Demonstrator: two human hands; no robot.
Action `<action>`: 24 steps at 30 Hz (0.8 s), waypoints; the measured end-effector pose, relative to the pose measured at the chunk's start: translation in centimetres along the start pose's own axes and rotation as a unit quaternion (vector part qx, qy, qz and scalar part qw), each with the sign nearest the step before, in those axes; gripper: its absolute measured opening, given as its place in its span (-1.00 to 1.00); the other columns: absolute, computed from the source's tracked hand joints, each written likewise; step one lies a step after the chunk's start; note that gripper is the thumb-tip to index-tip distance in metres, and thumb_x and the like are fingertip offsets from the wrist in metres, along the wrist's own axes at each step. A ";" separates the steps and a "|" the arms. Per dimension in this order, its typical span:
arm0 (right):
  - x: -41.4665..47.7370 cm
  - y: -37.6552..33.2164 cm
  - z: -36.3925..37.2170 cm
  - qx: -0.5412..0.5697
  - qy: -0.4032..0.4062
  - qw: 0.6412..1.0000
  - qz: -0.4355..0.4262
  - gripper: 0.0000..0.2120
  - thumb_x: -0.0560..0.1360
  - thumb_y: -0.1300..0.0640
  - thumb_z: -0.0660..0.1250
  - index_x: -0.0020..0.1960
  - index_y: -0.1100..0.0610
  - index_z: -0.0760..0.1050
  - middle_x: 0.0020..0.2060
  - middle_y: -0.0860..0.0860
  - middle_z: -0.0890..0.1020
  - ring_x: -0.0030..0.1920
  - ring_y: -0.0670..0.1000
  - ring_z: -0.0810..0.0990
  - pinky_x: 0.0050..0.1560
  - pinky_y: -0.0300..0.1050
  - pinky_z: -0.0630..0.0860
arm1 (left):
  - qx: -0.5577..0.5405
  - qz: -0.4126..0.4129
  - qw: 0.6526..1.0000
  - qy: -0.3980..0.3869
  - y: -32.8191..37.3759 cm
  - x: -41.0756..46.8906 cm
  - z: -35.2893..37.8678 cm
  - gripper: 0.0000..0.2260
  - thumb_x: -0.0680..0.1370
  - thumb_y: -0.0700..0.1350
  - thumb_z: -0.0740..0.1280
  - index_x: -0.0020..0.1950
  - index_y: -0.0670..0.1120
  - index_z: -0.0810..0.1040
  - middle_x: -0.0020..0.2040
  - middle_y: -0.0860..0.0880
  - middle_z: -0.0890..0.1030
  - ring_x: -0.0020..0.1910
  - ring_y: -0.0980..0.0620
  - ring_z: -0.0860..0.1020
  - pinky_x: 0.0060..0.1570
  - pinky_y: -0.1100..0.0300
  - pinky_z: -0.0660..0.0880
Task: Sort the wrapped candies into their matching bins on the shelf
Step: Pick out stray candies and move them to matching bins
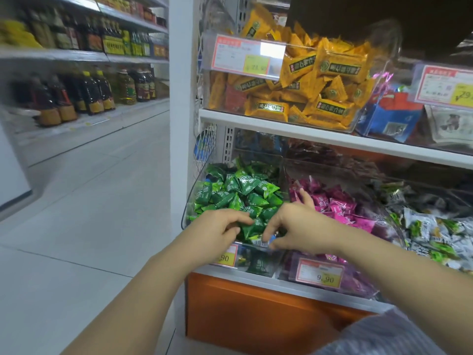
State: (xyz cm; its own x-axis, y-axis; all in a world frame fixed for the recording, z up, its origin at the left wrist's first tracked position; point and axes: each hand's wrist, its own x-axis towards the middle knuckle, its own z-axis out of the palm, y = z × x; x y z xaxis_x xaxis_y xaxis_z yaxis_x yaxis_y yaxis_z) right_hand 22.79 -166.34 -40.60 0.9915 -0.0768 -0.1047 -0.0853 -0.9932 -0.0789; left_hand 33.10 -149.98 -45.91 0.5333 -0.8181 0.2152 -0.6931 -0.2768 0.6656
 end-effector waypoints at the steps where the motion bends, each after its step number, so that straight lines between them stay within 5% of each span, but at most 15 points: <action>1: -0.1 0.3 -0.6 0.033 -0.002 0.999 -0.002 -0.89 0.46 0.02 0.40 -0.03 -0.11 0.64 -0.46 -0.45 0.49 -0.27 -0.38 0.44 0.44 0.15 -0.23 | -0.010 -0.001 1.000 0.000 -0.1 -0.1 -0.1 -0.68 0.58 -0.25 0.24 0.26 0.04 0.55 0.30 0.17 0.50 0.23 0.24 0.47 0.27 0.30 0.38; 2: -0.2 0.4 -1.2 0.074 0.002 0.997 -0.007 -0.92 0.46 0.06 0.40 -0.07 -0.09 0.63 -0.47 -0.39 0.52 -0.31 -0.38 0.46 0.43 0.03 -0.02 | -0.015 -0.001 1.000 0.000 -0.2 -0.2 -0.1 -0.68 0.58 -0.23 0.26 0.28 0.05 0.54 0.30 0.17 0.50 0.20 0.25 0.48 0.23 0.33 0.40; 4: -0.5 0.5 -2.1 0.146 0.032 0.988 -0.023 -0.91 0.46 0.13 0.41 -0.14 -0.07 0.61 -0.36 -0.20 0.63 -0.31 -0.29 0.53 0.08 -0.28 0.39 | -0.022 0.001 1.000 0.008 -0.2 -0.3 -0.1 -0.66 0.57 -0.17 0.29 0.32 0.09 0.50 0.25 0.19 0.52 0.16 0.28 0.48 0.12 0.45 0.41; 6: -0.5 0.5 -2.4 0.166 0.066 0.983 -0.041 -0.89 0.48 0.15 0.39 -0.14 -0.07 0.58 -0.28 -0.07 0.66 -0.30 -0.11 0.58 -0.21 -0.23 0.49 | -0.050 -0.007 0.998 0.023 0.1 -0.4 0.0 -0.62 0.55 -0.11 0.33 0.35 0.14 0.45 0.18 0.23 0.51 0.14 0.32 0.47 0.00 0.49 0.45; 8: -0.4 0.1 -2.2 0.182 0.091 0.978 -0.054 -0.91 0.50 0.13 0.37 -0.10 -0.06 0.59 -0.25 -0.03 0.66 -0.29 0.01 0.57 -0.23 -0.17 0.50 | -0.111 -0.018 0.993 0.037 0.6 -0.4 -0.2 -0.61 0.52 -0.08 0.37 0.32 0.19 0.44 0.12 0.24 0.54 0.11 0.34 0.49 -0.05 0.33 0.56; 11: 0.0 -0.5 -1.5 0.228 0.139 0.962 -0.052 -0.92 0.52 0.14 0.35 -0.04 0.00 0.60 -0.25 0.04 0.66 -0.43 -0.12 0.46 -0.33 -0.25 0.43 | -0.156 -0.019 0.985 0.072 1.2 -0.4 -0.5 -0.72 0.53 -0.07 0.37 0.19 0.19 0.49 0.00 0.18 0.62 -0.04 0.28 0.58 -0.03 0.23 0.56; 14: 0.6 -0.8 -1.0 0.271 0.162 0.948 -0.035 -0.80 0.52 0.15 0.34 0.12 -0.03 0.54 -0.12 -0.04 0.65 -0.30 -0.15 0.56 -0.17 -0.29 0.53 | -0.190 -0.031 0.976 0.104 0.8 -0.5 -0.8 -0.84 0.54 -0.09 0.35 0.10 0.09 0.55 -0.03 0.11 0.65 -0.11 0.18 0.63 -0.05 0.18 0.52; 18: 0.8 -0.7 -0.4 0.327 0.136 0.935 -0.016 -0.72 0.51 0.16 0.34 0.20 -0.04 0.47 0.04 -0.12 0.62 -0.06 -0.03 0.63 0.03 -0.05 0.58 | -0.231 -0.047 0.958 0.165 0.3 -0.9 -1.9 -0.87 0.54 -0.16 0.35 0.02 0.07 0.55 -0.08 0.11 0.66 -0.12 0.17 0.64 -0.07 0.28 0.53; 22: 0.9 -1.6 -0.1 0.195 0.070 0.974 -0.092 -0.71 0.53 0.07 0.32 0.25 -0.02 0.50 0.17 -0.18 0.57 0.04 -0.32 0.51 0.12 -0.44 0.41 | -0.261 -0.040 0.943 0.203 0.0 -1.8 -3.3 -0.85 0.54 -0.21 0.33 0.03 0.02 0.55 -0.10 0.13 0.66 -0.15 0.21 0.64 -0.16 0.42 0.51; 24: 1.2 -2.1 0.4 0.092 0.011 0.987 -0.133 -0.65 0.54 -0.01 0.29 0.31 -0.01 0.47 0.23 -0.16 0.53 0.13 -0.29 0.46 0.17 -0.48 0.28 | -0.273 -0.042 0.938 0.208 -0.3 -2.4 -3.6 -0.85 0.54 -0.23 0.32 0.04 -0.01 0.56 -0.10 0.12 0.66 -0.16 0.21 0.65 -0.18 0.42 0.51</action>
State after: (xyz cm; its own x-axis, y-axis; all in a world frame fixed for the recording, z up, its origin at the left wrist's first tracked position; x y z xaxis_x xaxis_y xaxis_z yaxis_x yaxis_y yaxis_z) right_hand 24.17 -164.31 -40.92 0.9830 0.1803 -0.0339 0.1640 -0.9463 -0.2788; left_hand 33.79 -146.08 -44.06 0.7966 -0.5067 0.3296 -0.3487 0.0601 0.9353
